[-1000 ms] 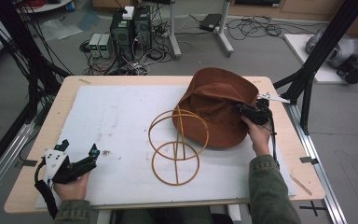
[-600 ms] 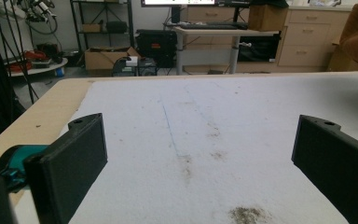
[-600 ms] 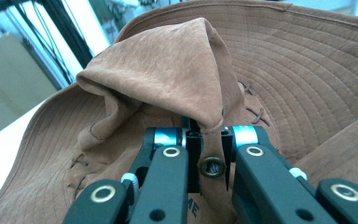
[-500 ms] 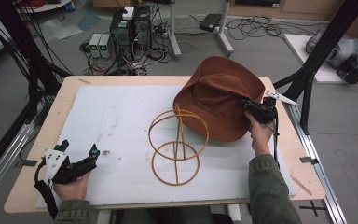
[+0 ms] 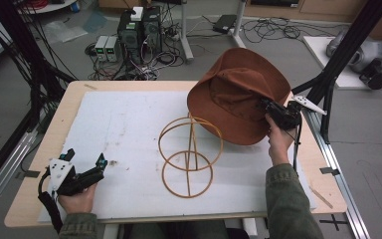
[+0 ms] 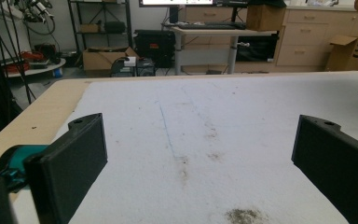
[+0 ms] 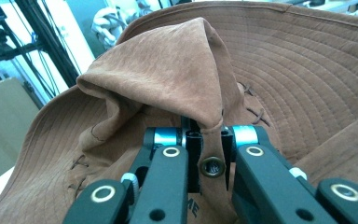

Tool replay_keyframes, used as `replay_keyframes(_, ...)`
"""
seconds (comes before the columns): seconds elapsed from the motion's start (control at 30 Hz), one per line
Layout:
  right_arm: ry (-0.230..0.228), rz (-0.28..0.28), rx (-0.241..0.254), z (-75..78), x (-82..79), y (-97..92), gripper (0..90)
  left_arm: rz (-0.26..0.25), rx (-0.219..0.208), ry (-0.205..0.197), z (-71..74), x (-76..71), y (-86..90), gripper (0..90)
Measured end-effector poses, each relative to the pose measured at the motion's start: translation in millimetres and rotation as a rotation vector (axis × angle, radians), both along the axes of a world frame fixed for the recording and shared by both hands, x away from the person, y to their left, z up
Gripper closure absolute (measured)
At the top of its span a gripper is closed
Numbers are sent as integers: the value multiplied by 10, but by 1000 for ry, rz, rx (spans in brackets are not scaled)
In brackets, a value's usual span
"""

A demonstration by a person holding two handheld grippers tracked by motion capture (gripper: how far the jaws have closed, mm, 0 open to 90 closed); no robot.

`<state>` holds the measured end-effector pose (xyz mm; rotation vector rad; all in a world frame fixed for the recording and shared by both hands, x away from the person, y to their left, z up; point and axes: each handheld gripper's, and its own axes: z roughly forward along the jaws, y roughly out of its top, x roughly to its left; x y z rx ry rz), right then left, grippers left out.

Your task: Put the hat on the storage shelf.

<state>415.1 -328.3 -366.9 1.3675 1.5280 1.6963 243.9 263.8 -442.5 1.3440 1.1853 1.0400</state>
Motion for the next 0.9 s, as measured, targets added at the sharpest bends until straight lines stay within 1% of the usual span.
replay_keyframes(0.17, -27, -21, 5, 109, -13, 18, 881, -2, -1, 1, 0, 2, 2, 36)
replay_keyframes(0.33, -56, -31, 8, 138, -43, 52, 882, 0, -8, 2, -8, 11, 13, 36)
replay_keyframes(0.5, -81, -44, 52, 172, -61, 48, 881, 0, -7, 2, -8, 11, 14, 36)
replay_keyframes(0.53, -80, -47, 74, 186, -67, 38, 881, 1, -5, 4, -10, 12, 16, 36)
replay_keyframes(0.6, -87, -47, 94, 197, -69, 28, 881, 0, -6, 4, -11, 14, 13, 36)
replay_keyframes(0.73, -111, -57, 99, 259, -89, 24, 881, -2, -1, 6, -10, 11, 11, 36)
replay_keyframes(0.77, -114, -54, 100, 278, -100, 29, 880, -2, -3, 8, -10, 10, 7, 36)
replay_keyframes(0.8, -127, -53, 101, 303, -106, 40, 881, -2, -3, 7, -11, 11, 6, 36)
replay_keyframes(0.9, -136, -42, 109, 364, -130, 64, 880, -4, -4, 6, -10, 9, 3, 36)
